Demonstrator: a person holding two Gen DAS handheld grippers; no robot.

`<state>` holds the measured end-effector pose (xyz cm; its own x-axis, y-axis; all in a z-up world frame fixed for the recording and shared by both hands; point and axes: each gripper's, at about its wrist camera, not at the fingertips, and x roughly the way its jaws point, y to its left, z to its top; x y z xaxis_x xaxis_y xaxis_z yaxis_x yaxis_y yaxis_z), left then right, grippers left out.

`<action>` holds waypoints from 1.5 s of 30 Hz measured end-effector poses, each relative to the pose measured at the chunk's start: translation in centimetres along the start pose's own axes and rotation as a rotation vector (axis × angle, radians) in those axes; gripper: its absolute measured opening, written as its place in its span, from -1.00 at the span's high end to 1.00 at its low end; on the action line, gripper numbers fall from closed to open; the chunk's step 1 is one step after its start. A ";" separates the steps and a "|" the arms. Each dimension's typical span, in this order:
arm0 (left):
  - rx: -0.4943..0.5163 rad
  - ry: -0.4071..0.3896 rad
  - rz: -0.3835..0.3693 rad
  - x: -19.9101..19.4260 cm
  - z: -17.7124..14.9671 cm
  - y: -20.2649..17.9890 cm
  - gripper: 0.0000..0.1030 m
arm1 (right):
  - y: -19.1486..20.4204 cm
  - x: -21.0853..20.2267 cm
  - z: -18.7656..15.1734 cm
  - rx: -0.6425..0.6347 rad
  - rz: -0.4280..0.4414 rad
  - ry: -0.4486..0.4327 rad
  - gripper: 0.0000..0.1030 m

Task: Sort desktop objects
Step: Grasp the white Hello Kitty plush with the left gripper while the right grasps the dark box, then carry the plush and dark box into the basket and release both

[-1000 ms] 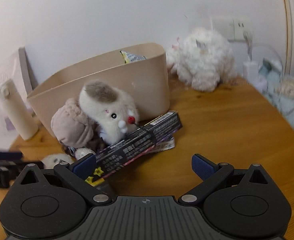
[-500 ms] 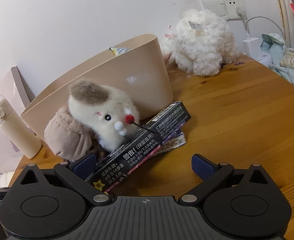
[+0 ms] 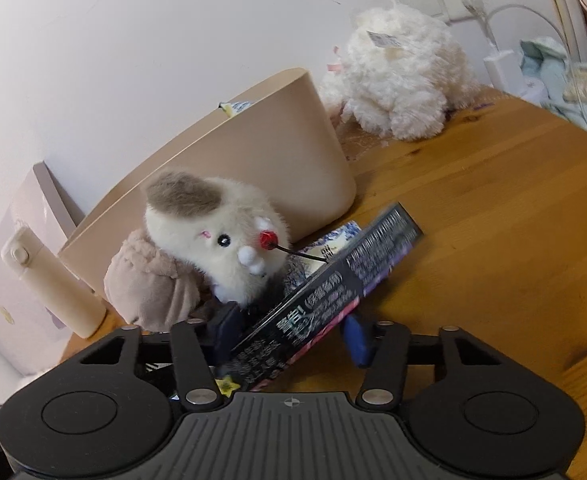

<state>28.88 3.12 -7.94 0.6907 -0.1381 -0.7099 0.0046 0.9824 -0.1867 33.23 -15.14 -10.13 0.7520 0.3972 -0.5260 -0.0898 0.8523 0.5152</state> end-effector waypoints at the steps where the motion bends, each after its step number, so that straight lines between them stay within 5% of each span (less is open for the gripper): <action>1: 0.002 -0.002 0.001 -0.1 -0.1 0.0 -0.23 | -0.1 -0.2 0.0 0.003 0.001 -0.003 0.17; 9: -0.015 -0.006 -0.001 -0.9 -0.6 0.2 -0.17 | -0.6 -2.0 -0.3 0.001 0.012 -0.013 0.58; 31: 0.003 -0.117 0.014 -7.1 -0.5 0.8 -0.17 | 0.1 -8.3 1.1 -0.025 0.026 -0.148 0.58; 45: -0.018 -0.262 0.064 -10.4 4.0 2.2 -0.17 | 2.5 -9.1 4.7 -0.081 0.056 -0.219 0.58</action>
<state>24.64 7.22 1.74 0.8527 -0.0358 -0.5212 -0.0568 0.9854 -0.1607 29.21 -18.19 -0.89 0.8672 0.3688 -0.3346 -0.1808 0.8593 0.4785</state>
